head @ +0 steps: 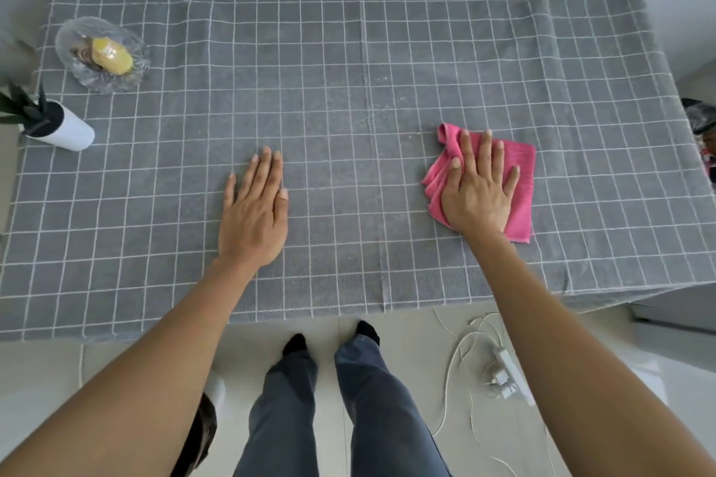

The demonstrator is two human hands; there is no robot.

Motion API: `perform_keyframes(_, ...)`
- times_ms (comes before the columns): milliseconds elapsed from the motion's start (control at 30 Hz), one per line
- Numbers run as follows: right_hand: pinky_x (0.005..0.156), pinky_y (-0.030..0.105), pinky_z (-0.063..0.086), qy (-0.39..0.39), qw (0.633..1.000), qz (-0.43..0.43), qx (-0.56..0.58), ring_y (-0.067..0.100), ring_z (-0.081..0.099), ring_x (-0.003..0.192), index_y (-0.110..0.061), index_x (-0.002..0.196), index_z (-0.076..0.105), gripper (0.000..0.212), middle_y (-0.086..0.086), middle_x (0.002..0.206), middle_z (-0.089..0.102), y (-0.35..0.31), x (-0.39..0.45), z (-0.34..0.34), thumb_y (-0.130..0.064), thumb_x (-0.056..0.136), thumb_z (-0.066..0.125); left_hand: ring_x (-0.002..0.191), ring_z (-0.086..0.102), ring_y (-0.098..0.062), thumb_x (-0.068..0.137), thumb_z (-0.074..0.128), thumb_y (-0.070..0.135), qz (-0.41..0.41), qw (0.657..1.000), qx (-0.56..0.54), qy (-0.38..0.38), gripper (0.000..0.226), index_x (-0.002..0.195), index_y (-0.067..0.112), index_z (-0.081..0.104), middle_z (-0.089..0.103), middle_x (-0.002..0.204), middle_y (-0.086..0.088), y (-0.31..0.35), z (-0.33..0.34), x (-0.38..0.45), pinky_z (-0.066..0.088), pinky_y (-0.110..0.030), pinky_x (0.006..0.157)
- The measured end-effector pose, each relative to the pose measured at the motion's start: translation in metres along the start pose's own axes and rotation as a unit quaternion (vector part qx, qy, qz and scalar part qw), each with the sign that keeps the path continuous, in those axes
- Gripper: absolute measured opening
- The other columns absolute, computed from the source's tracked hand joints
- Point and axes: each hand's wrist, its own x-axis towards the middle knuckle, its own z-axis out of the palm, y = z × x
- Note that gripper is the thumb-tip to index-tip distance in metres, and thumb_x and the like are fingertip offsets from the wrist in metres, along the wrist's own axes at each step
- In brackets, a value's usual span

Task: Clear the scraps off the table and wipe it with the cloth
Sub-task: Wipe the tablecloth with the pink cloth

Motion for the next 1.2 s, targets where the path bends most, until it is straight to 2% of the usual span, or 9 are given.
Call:
perform_keyframes(133, 0.116, 0.052, -0.011, -0.013, 1.000, -0.006, 0.016, 0.019, -0.013, 0.147, -0.036, 0.152, -0.003, 0.052, -0.003, 0.161, -0.011, -0.019, -0.017, 0.006, -0.044, 0.101, 0.005, 0.147, -0.007, -0.010, 0.098, 0.004, 0.034, -0.026, 1.000, 0.004, 0.001, 0.056, 0.152, 0.020, -0.002, -0.004, 0.160, 0.003, 0.009, 0.001, -0.002, -0.006, -0.044, 0.119)
perform_keyframes(267, 0.115, 0.053, -0.013, -0.052, 0.993, -0.107, 0.014, 0.018, -0.020, 0.145, -0.038, 0.151, -0.007, 0.053, -0.005, 0.158, -0.017, -0.064, -0.055, 0.018, -0.048, 0.100, 0.000, 0.147, -0.009, -0.012, 0.099, 0.004, 0.036, -0.023, 1.000, -0.017, -0.002, 0.056, 0.153, 0.020, -0.001, -0.005, 0.160, 0.003, 0.025, 0.006, -0.014, -0.009, -0.042, 0.119)
perform_keyframes(400, 0.116, 0.050, -0.014, -0.072, 0.972, -0.225, 0.009, 0.017, -0.014, 0.147, -0.040, 0.151, 0.002, 0.050, -0.006, 0.160, -0.009, -0.099, -0.087, 0.033, -0.043, 0.102, 0.011, 0.148, -0.004, -0.012, 0.099, 0.004, 0.035, -0.021, 1.000, -0.007, 0.012, 0.056, 0.153, 0.019, 0.001, -0.003, 0.160, 0.004, 0.025, 0.009, -0.016, -0.005, -0.042, 0.119)
perform_keyframes(533, 0.118, 0.044, -0.011, -0.062, 0.967, -0.246, 0.008, 0.012, -0.006, 0.148, -0.040, 0.152, 0.007, 0.050, -0.007, 0.161, 0.002, -0.088, -0.079, 0.033, -0.043, 0.102, 0.013, 0.148, -0.003, -0.011, 0.098, 0.003, 0.035, -0.022, 1.000, -0.003, 0.013, 0.056, 0.153, 0.020, 0.002, -0.001, 0.160, 0.004, 0.026, 0.008, -0.016, -0.003, -0.042, 0.120)
perform_keyframes(600, 0.118, 0.043, -0.011, -0.057, 0.971, -0.233, 0.003, 0.011, -0.006, 0.148, -0.039, 0.152, 0.006, 0.050, -0.008, 0.161, 0.000, -0.075, -0.065, 0.027, -0.044, 0.102, 0.011, 0.148, -0.004, -0.011, 0.099, 0.003, 0.035, -0.021, 1.000, 0.000, 0.008, 0.056, 0.153, 0.020, 0.002, -0.002, 0.161, 0.004, 0.026, 0.009, -0.016, -0.003, -0.043, 0.120)
perform_keyframes(867, 0.119, 0.050, -0.004, -0.006, 0.998, -0.054, -0.021, 0.016, -0.003, 0.148, -0.039, 0.152, 0.003, 0.053, -0.006, 0.162, 0.001, 0.016, -0.002, -0.007, -0.051, 0.100, 0.008, 0.147, -0.005, -0.011, 0.099, 0.004, 0.035, -0.018, 1.000, -0.003, 0.008, 0.055, 0.152, 0.020, 0.000, -0.002, 0.160, 0.004, 0.025, 0.008, -0.016, -0.004, -0.042, 0.120)
perform_keyframes(967, 0.118, 0.050, -0.008, -0.011, 0.998, -0.046, -0.028, 0.017, -0.007, 0.148, -0.036, 0.152, -0.002, 0.066, -0.004, 0.162, -0.005, 0.015, -0.004, -0.006, -0.064, 0.092, 0.003, 0.148, -0.003, -0.012, 0.099, 0.005, 0.034, -0.020, 1.000, -0.005, 0.009, 0.055, 0.153, 0.020, 0.002, -0.001, 0.161, 0.003, 0.025, 0.008, -0.016, -0.002, -0.044, 0.120)
perform_keyframes(1067, 0.114, 0.047, -0.015, -0.018, 0.997, -0.066, -0.035, 0.017, -0.012, 0.148, -0.033, 0.153, -0.006, 0.083, -0.002, 0.161, -0.011, 0.017, -0.010, -0.005, -0.078, 0.086, 0.012, 0.148, -0.003, -0.013, 0.099, 0.003, 0.034, -0.022, 1.000, 0.003, 0.011, 0.055, 0.153, 0.019, 0.002, 0.000, 0.161, 0.003, 0.025, 0.009, -0.017, 0.000, -0.044, 0.120)
perform_keyframes(1200, 0.115, 0.049, -0.012, -0.009, 0.997, -0.060, -0.043, 0.017, -0.011, 0.148, -0.032, 0.153, -0.004, 0.074, -0.001, 0.161, -0.009, 0.016, -0.009, -0.002, -0.067, 0.092, 0.017, 0.148, 0.000, -0.013, 0.099, 0.005, 0.033, -0.021, 1.000, 0.002, 0.017, 0.056, 0.153, 0.019, 0.004, 0.002, 0.161, 0.002, 0.025, 0.009, -0.016, 0.003, -0.044, 0.120)
